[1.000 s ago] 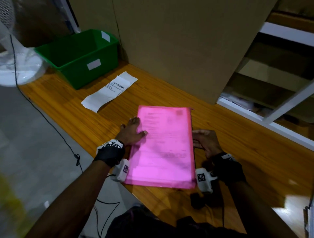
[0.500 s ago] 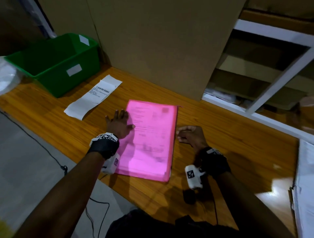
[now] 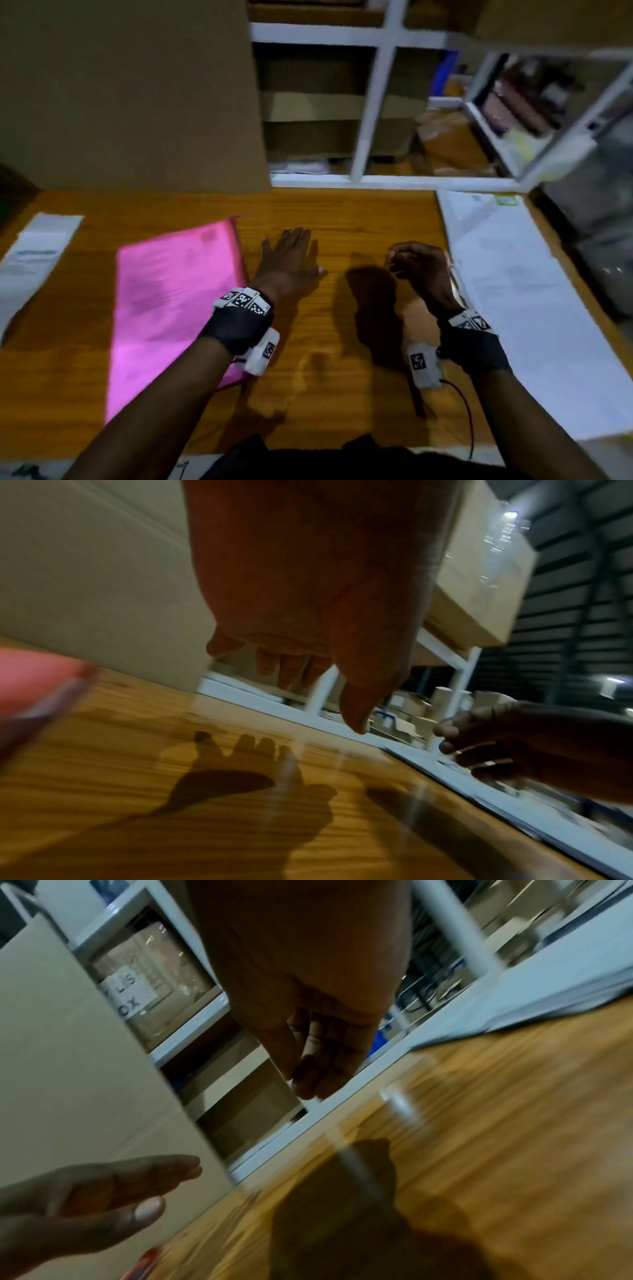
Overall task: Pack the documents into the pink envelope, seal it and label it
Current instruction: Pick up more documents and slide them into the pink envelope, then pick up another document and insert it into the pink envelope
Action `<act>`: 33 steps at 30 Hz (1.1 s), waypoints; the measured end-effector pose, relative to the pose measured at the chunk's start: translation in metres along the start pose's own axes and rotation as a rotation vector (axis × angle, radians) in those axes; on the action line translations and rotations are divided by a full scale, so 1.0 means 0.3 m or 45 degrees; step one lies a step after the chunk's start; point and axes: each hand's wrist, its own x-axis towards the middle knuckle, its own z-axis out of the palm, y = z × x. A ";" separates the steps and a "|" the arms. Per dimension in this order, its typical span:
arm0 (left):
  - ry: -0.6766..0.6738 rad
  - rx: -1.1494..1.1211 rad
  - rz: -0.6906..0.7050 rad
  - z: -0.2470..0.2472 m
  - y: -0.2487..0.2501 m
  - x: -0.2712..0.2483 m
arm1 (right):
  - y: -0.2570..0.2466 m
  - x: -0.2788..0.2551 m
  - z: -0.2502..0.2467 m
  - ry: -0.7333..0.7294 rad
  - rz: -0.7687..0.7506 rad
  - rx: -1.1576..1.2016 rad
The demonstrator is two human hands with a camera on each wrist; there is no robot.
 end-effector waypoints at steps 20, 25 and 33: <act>-0.243 0.296 0.404 0.441 0.799 0.070 | 0.356 -0.304 -0.879 0.447 0.539 -1.021; -0.342 0.150 0.325 0.465 0.816 0.071 | 0.355 -0.316 -0.873 0.342 0.501 -1.154; -0.192 -0.816 0.271 0.467 0.814 0.040 | 0.356 -0.360 -0.805 0.434 0.524 -0.609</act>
